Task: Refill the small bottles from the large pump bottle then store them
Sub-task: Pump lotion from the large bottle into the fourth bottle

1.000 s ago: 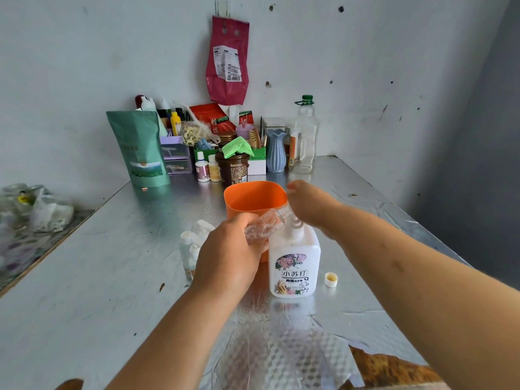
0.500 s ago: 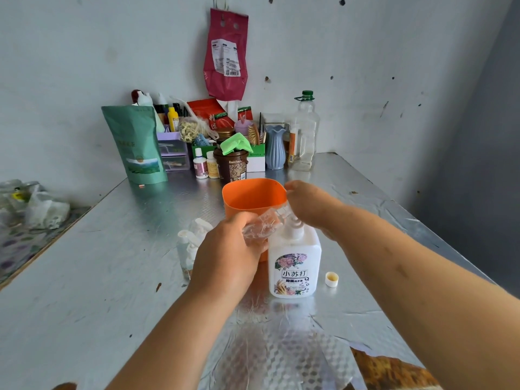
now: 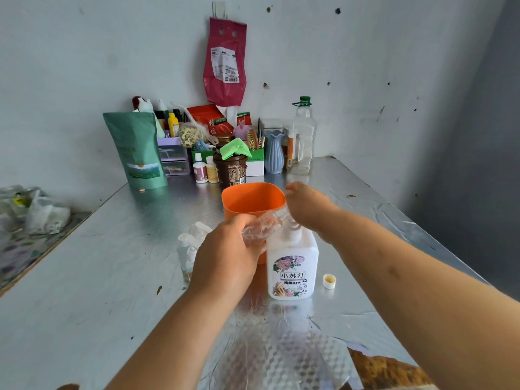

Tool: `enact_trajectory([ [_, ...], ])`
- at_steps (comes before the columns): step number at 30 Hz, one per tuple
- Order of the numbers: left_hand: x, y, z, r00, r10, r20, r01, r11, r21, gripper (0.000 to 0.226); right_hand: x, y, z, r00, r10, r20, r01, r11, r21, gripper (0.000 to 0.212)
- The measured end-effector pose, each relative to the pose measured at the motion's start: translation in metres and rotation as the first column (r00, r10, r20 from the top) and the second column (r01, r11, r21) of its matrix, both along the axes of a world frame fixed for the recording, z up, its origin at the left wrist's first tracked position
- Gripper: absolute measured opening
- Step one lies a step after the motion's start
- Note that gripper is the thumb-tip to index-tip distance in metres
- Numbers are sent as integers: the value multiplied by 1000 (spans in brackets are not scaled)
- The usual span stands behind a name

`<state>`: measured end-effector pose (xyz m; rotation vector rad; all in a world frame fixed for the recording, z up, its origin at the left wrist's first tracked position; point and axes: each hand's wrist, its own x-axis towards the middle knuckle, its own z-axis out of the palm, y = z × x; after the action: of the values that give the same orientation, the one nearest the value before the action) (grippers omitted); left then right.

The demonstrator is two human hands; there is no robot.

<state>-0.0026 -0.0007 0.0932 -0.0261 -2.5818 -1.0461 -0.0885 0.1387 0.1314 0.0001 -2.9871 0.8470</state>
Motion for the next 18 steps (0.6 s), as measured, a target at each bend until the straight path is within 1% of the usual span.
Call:
enact_trajectory([
  [3, 0, 1, 1, 1000, 4, 1, -4, 1000, -5, 29, 2, -1, 1, 1000, 3, 7, -3, 1000, -7, 37],
  [6, -1, 1, 0, 1000, 5, 6, -5, 1000, -1, 29, -2, -4, -1, 1000, 26, 12, -27, 996, 80, 36],
  [7, -2, 1, 0, 1000, 4, 6, -4, 1000, 1, 29, -3, -4, -1, 1000, 24, 18, -25, 998, 62, 36],
  [11, -1, 0, -1, 1000, -12, 4, 12, 1000, 28, 26, -3, -3, -1, 998, 55, 1, -55, 995, 88, 36],
  [14, -2, 0, -3, 1000, -9, 4, 8, 1000, 30, 26, -3, -1, -4, 998, 64, 15, -65, 995, 76, 36],
  [18, -2, 0, -4, 999, -2, 37, 1, 1000, 19, 26, -3, -2, -6, 998, 66, 17, -67, 997, 38, 44],
])
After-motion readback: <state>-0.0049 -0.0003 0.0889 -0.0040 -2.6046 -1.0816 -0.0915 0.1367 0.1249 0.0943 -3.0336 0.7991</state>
